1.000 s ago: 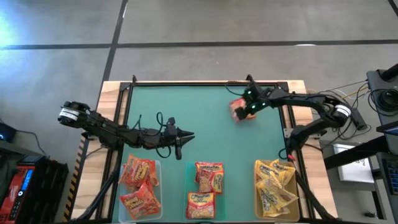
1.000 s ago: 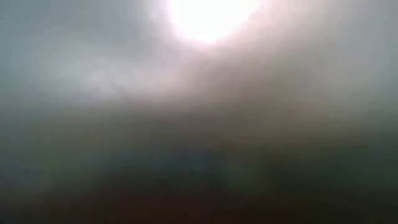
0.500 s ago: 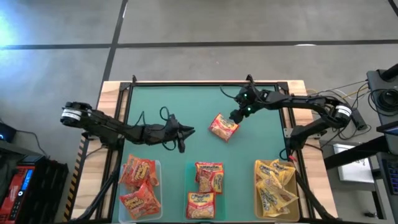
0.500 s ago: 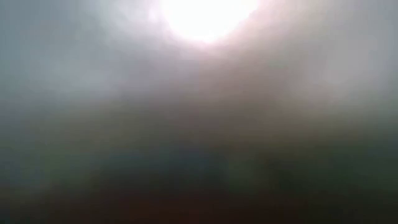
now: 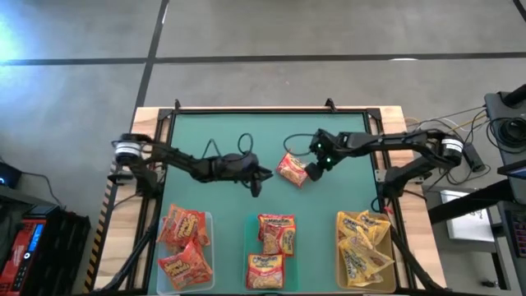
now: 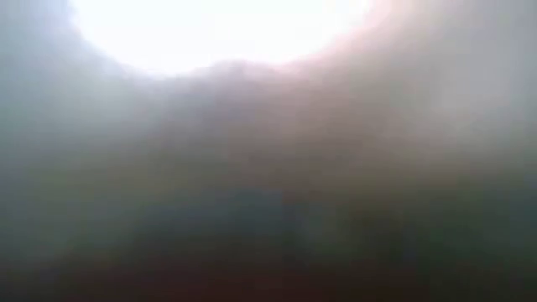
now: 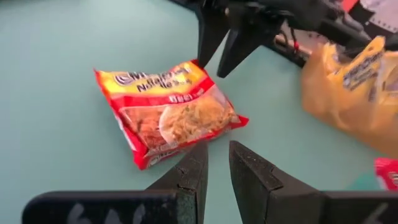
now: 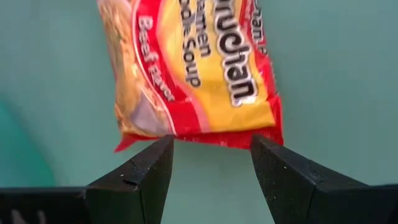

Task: Sort Maruchan noodles
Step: Put the red noodle pack into the green bin

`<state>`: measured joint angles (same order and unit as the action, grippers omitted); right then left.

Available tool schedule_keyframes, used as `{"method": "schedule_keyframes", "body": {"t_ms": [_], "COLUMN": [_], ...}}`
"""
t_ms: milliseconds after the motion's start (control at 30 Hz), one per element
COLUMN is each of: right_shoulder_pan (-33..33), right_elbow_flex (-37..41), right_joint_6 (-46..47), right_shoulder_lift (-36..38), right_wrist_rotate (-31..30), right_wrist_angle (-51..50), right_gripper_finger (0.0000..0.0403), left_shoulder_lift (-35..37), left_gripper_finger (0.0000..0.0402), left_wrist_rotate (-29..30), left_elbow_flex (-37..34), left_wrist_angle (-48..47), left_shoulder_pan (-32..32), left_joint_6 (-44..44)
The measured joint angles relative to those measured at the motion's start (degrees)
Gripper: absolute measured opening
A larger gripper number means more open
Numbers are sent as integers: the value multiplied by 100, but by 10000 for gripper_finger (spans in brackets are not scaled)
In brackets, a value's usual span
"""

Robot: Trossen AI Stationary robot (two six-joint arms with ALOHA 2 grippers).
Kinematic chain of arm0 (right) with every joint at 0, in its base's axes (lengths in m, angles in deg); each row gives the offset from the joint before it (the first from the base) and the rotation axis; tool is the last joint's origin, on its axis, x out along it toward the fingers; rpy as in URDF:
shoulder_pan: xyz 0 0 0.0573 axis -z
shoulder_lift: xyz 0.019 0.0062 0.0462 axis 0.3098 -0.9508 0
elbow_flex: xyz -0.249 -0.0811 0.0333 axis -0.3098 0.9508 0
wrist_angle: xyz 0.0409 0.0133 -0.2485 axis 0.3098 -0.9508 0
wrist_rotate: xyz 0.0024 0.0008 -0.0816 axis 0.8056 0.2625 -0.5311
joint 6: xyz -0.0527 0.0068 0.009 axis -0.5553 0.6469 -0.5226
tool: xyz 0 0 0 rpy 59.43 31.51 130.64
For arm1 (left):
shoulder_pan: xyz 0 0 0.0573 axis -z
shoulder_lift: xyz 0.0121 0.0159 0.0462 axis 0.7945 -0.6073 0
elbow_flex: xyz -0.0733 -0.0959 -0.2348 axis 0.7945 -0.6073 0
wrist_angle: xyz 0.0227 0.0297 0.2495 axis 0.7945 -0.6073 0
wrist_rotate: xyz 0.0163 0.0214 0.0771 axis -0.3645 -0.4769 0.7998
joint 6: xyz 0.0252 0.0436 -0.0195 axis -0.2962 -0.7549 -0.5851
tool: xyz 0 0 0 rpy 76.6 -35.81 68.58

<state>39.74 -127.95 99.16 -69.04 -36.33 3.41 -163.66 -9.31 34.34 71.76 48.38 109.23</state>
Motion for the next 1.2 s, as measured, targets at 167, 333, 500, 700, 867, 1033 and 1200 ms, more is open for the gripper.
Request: {"method": "schedule_keyframes", "body": {"t_ms": [167, 333, 500, 700, 867, 1033, 1200], "right_shoulder_pan": [-383, -648, -848, -912, -912, -944, -1020], "right_elbow_flex": [34, 43, 79, 103, 119, 125, 125], "right_joint_6": [224, 421, 490, 417, 365, 290, 276], "right_shoulder_lift": [0, 0, 0, 0, -74, -185, -273], "right_wrist_rotate": [-681, -1540, -1900, -2034, -2030, -2015, -2015], "right_wrist_angle": [22, 18, 141, 175, 188, 189, 196], "right_gripper_finger": [205, 205, 205, 205, 205, 205, 205], "left_shoulder_lift": [-663, -1124, -1630, -2035, -2071, -2063, -2060], "left_gripper_finger": [49, 49, 49, 49, 62, 90, 124], "left_wrist_rotate": [-278, -525, -1583, -2588, -2688, -2710, -3260], "left_elbow_flex": [564, 1001, 1379, 1945, 2134, 2209, 2333], "left_wrist_angle": [-16, -40, -60, -126, -628, -833, -907], "left_shoulder_pan": [-341, -823, -1173, -1323, -1459, -1625, -1780], "left_joint_6": [-5, 136, 363, 399, 192, 206, 380]}}
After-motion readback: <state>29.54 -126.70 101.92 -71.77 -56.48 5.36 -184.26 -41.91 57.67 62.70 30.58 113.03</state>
